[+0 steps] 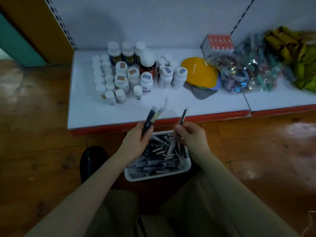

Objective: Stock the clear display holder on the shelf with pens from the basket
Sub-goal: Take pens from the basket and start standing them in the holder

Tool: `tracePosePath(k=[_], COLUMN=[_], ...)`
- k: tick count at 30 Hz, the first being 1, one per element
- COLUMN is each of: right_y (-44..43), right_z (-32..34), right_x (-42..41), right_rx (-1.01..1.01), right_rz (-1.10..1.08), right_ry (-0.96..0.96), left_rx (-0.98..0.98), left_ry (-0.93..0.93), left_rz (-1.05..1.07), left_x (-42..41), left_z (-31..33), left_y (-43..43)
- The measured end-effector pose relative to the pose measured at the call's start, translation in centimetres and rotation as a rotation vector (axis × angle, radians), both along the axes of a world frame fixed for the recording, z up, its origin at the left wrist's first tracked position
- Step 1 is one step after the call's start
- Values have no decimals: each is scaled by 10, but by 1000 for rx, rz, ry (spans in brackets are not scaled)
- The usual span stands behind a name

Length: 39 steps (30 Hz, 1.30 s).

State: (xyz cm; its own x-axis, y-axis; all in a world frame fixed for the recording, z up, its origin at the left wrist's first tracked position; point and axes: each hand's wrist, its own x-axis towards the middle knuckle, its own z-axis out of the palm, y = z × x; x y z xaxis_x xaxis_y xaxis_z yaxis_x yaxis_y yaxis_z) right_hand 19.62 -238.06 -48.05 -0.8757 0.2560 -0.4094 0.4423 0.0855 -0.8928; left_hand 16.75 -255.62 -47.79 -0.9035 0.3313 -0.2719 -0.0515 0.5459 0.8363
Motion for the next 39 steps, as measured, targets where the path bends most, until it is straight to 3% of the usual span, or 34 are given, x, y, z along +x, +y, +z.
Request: tracePosePath(k=[4, 8, 11, 13, 18, 23, 27, 29, 35, 39], right_y=[-6, -14, -25, -31, -42, -45, -45, -45, -61, -85], right_z=[94, 188, 252, 290, 366, 408, 428, 439, 462, 486], right_x=[-18, -29, -30, -30, -29, -27, -29, -35, -73, -96], right_rx=[-476, -557, -405, -184, 317, 609, 932, 1034, 1146, 730], right_rz=[-220, -169, -50, -9, 27, 40, 349, 384, 442, 404], right_ry=[119, 244, 319, 395, 796, 1150, 1393, 1453, 1480, 1265], left_rx=[266, 444, 496, 536, 625, 720, 721, 697, 754, 768], left_ry=[-127, -134, -39, -14, 43, 116, 128, 148, 194, 284], left_rz=[-23, -97, -76, -48, 31, 102, 95, 85, 176, 294], left_x=[2, 7, 8, 10, 19, 31, 33, 29, -3, -32], left_z=[93, 192, 265, 308, 392, 440, 458, 465, 479, 485], left_y=[12, 12, 3, -7, -33, -48, -46, -43, -51, -68])
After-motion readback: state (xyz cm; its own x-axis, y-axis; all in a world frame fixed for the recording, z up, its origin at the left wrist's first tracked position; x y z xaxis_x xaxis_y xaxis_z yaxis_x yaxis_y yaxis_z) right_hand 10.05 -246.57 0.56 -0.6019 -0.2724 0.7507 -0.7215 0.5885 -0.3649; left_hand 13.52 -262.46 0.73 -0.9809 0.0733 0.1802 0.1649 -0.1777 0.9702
